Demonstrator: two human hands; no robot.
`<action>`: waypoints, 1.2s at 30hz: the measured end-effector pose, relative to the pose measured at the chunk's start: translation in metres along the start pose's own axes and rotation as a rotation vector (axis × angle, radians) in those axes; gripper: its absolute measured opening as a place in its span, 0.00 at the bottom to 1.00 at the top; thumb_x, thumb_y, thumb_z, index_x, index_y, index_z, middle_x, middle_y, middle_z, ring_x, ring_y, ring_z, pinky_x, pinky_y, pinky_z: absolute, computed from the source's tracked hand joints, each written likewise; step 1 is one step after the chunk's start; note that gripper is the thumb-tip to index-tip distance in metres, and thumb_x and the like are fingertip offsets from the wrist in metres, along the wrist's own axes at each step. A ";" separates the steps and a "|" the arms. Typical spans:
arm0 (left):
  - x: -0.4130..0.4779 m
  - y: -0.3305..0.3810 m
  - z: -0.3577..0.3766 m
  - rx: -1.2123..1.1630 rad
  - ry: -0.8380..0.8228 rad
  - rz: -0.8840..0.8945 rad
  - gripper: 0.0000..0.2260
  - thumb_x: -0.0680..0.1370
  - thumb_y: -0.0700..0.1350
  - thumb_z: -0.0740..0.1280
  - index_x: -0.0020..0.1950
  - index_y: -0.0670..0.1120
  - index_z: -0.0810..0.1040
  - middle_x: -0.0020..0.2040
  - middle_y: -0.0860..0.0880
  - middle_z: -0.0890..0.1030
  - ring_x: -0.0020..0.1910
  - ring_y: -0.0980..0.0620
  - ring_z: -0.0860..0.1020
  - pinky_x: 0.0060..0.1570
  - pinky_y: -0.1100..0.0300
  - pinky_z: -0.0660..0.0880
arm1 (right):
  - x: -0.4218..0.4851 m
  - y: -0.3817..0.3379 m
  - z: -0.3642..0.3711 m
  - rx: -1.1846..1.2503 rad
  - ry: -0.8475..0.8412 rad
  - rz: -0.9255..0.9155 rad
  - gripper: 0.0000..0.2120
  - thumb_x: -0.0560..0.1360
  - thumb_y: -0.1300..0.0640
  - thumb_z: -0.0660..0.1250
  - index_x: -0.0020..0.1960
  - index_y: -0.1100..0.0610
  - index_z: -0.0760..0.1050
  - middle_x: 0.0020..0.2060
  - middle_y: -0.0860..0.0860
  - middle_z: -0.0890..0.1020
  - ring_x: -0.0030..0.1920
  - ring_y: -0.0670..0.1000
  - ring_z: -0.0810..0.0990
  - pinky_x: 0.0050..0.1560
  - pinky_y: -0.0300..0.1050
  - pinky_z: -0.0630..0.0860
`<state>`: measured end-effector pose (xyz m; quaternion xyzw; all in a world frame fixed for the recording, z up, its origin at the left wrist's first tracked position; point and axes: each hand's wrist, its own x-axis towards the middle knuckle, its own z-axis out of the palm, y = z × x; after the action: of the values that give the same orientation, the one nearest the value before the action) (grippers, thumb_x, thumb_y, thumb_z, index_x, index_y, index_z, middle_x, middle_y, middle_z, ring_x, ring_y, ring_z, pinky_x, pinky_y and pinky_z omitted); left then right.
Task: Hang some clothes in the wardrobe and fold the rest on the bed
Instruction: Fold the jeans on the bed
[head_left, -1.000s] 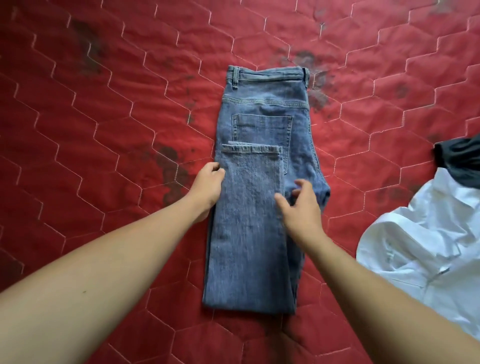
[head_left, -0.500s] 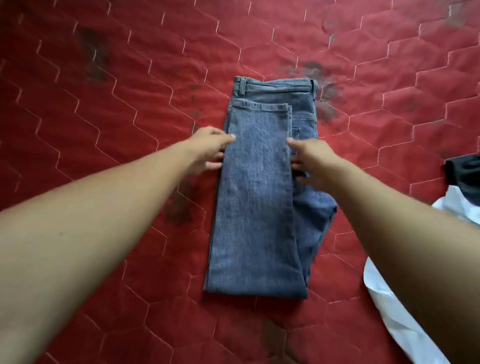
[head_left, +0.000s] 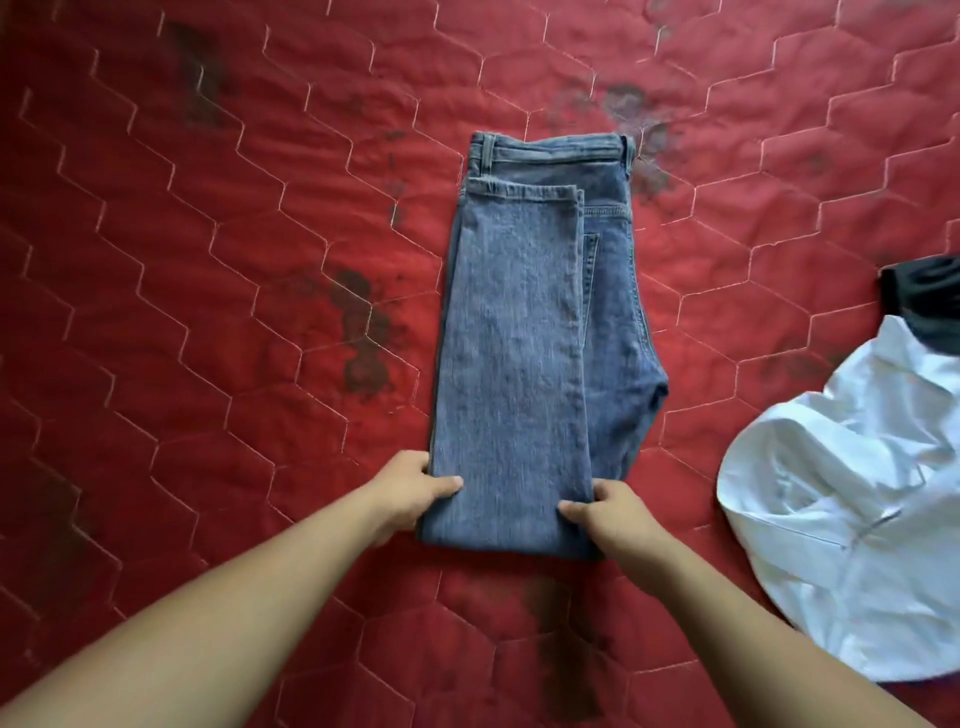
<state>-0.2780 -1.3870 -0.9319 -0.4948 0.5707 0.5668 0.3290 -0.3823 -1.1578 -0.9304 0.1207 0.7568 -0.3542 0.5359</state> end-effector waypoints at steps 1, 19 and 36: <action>-0.003 -0.005 0.001 0.035 -0.006 -0.011 0.10 0.79 0.42 0.71 0.59 0.41 0.79 0.55 0.41 0.85 0.54 0.44 0.84 0.47 0.50 0.80 | -0.004 0.005 0.003 -0.021 -0.007 0.005 0.07 0.76 0.66 0.71 0.43 0.55 0.81 0.38 0.46 0.84 0.38 0.44 0.81 0.36 0.35 0.75; 0.057 0.164 -0.028 -0.151 0.381 0.599 0.09 0.79 0.37 0.68 0.53 0.50 0.74 0.42 0.50 0.81 0.37 0.58 0.80 0.37 0.64 0.78 | 0.084 -0.157 -0.037 -0.023 0.445 -0.358 0.05 0.71 0.63 0.68 0.45 0.65 0.77 0.38 0.60 0.82 0.38 0.54 0.76 0.42 0.56 0.78; -0.015 -0.051 -0.017 0.683 0.080 0.665 0.39 0.75 0.31 0.58 0.74 0.69 0.60 0.55 0.55 0.72 0.51 0.51 0.77 0.58 0.53 0.75 | -0.032 0.046 -0.008 -0.652 0.329 -0.260 0.22 0.82 0.46 0.58 0.75 0.38 0.58 0.45 0.53 0.79 0.47 0.60 0.81 0.45 0.52 0.74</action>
<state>-0.2229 -1.3941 -0.9314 -0.1704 0.8639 0.4020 0.2512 -0.3496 -1.1136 -0.9189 -0.0978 0.9146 -0.1360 0.3679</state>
